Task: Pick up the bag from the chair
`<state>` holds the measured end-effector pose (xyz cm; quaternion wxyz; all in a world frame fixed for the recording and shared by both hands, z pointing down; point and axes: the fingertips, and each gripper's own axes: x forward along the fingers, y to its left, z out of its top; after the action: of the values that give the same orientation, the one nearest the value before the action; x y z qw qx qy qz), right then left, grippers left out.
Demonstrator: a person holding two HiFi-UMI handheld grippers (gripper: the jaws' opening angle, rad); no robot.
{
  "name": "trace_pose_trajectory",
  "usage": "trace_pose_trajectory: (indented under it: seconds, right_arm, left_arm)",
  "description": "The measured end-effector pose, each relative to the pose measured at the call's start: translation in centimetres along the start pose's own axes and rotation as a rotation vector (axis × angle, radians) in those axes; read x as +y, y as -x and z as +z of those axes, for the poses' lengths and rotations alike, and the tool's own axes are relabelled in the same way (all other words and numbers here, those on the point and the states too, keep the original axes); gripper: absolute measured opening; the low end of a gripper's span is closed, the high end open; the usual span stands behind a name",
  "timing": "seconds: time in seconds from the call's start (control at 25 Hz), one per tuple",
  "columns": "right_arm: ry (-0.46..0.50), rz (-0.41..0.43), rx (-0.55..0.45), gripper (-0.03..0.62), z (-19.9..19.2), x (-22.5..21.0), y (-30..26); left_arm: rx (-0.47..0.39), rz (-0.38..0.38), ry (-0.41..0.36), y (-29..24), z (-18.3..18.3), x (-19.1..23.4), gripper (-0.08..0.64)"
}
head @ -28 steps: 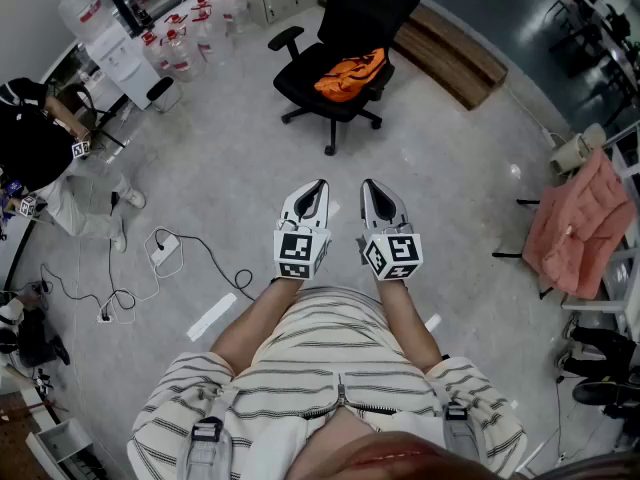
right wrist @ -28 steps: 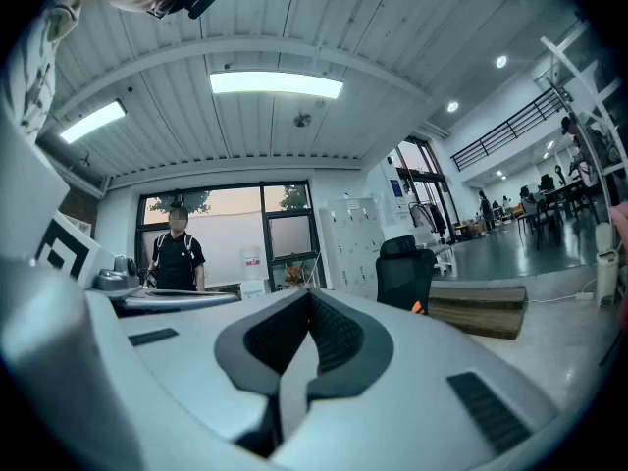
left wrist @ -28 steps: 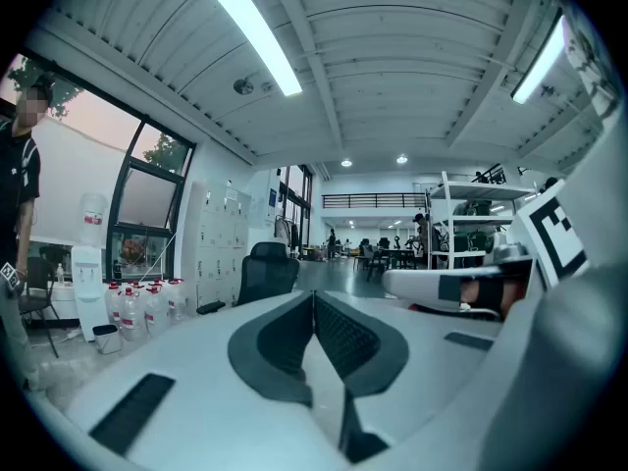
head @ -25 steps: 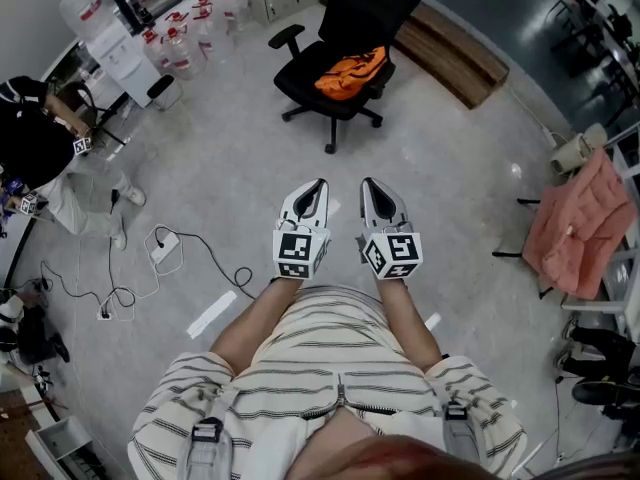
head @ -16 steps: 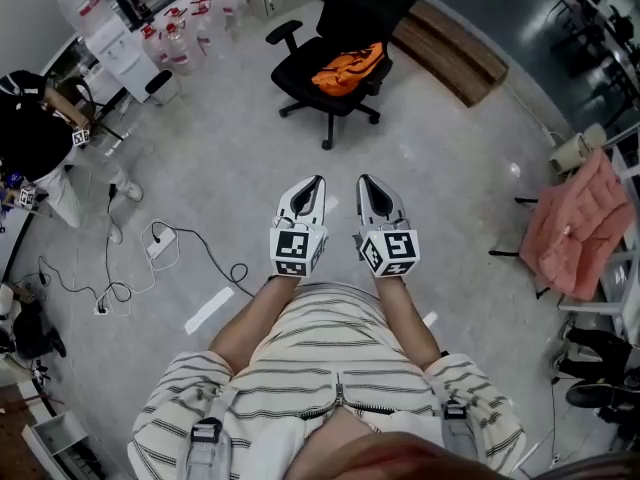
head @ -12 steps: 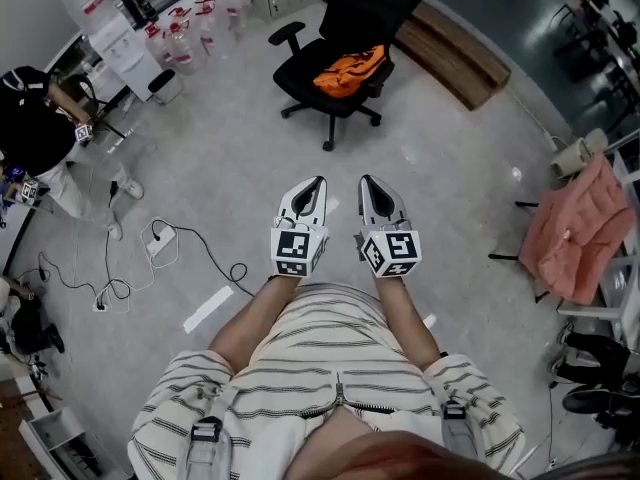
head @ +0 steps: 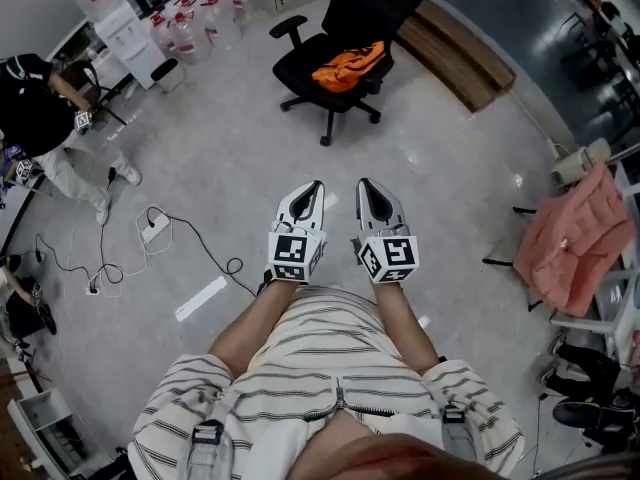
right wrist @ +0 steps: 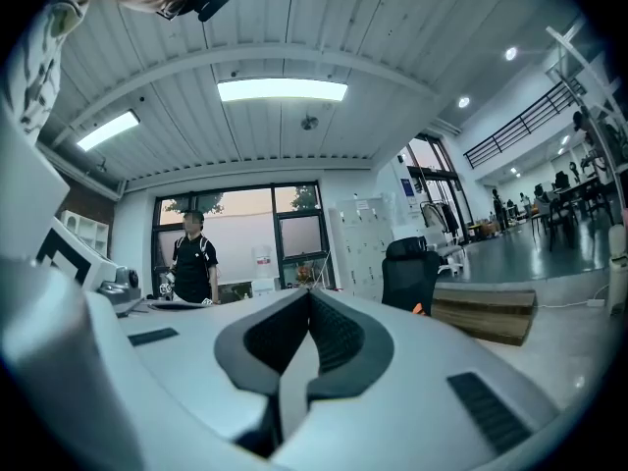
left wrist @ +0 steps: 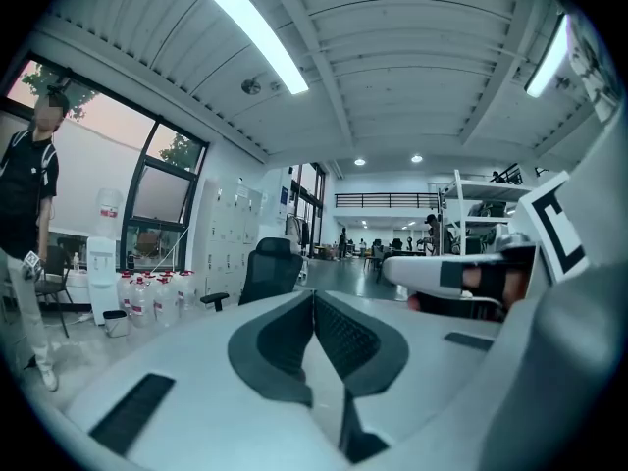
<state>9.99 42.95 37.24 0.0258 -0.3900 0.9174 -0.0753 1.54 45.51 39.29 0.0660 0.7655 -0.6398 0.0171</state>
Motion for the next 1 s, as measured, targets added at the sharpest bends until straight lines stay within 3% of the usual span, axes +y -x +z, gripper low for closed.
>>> trace_pose_trajectory:
  seconds: [0.52, 1.0]
  right_arm:
    - [-0.01, 0.026, 0.022, 0.018, -1.6, -1.6, -1.3]
    - [-0.001, -0.006, 0.037, 0.018, -0.7, -6.7, -12.9]
  left_arm:
    - [0.024, 0.008, 0.0, -1.7, -1.7, -0.3, 0.025]
    - [0.017, -0.03, 0.004, -12.9, 0.2, 6.1, 0.025]
